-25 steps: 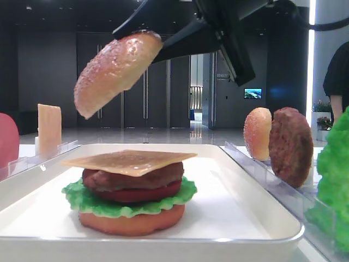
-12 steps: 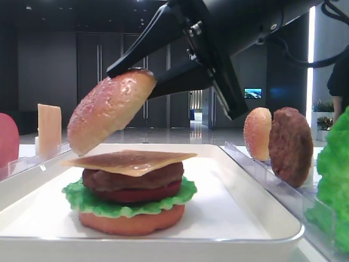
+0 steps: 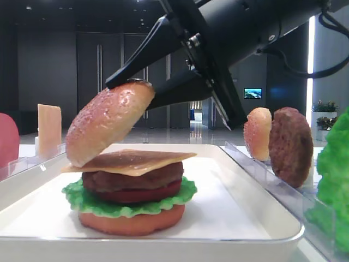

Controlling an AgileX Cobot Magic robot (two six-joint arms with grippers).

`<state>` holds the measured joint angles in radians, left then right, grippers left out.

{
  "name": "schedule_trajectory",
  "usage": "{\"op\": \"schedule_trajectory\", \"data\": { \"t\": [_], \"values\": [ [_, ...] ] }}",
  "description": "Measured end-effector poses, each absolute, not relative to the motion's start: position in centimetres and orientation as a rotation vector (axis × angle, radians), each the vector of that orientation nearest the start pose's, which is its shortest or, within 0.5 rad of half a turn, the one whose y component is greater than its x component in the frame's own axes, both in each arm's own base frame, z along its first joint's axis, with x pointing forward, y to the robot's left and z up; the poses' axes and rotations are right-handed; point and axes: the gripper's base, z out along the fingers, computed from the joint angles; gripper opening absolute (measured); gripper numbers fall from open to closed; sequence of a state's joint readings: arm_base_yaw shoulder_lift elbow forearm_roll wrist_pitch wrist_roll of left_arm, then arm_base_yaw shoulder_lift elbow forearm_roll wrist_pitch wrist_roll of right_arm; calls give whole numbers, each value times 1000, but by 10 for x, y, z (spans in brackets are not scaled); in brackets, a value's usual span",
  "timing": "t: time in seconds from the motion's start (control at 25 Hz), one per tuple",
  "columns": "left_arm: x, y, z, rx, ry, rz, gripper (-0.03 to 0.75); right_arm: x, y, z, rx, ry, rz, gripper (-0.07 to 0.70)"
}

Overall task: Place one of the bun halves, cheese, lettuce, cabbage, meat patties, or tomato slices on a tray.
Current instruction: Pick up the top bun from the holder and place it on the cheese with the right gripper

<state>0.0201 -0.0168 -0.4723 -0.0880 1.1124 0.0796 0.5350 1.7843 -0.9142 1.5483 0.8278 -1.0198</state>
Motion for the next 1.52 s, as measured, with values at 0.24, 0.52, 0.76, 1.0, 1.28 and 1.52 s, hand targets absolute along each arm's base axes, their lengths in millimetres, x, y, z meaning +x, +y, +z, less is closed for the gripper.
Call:
{"op": "schedule_trajectory", "data": {
  "t": [0.24, 0.52, 0.76, 1.0, 1.28, 1.52],
  "values": [
    [-7, -7, 266, 69, 2103, -47, -7, 254, 226, 185, -444, 2497, 1457, 209],
    [-7, -7, 266, 69, 2103, -47, -7, 255, 226, 185, -441, 2497, 1452, 209],
    [-7, -7, 266, 69, 2103, -47, -7, 255, 226, 185, -436, 2497, 1448, 209],
    [-7, -7, 266, 69, 2103, -47, -7, 255, 226, 184, -434, 2497, 1446, 212],
    [-7, -7, 266, 69, 2103, -47, -7, 256, 225, 183, -427, 2500, 1423, 256],
    [-7, -7, 266, 69, 2103, -47, -7, 257, 224, 182, -442, 2508, 1389, 259]
  ]
}}
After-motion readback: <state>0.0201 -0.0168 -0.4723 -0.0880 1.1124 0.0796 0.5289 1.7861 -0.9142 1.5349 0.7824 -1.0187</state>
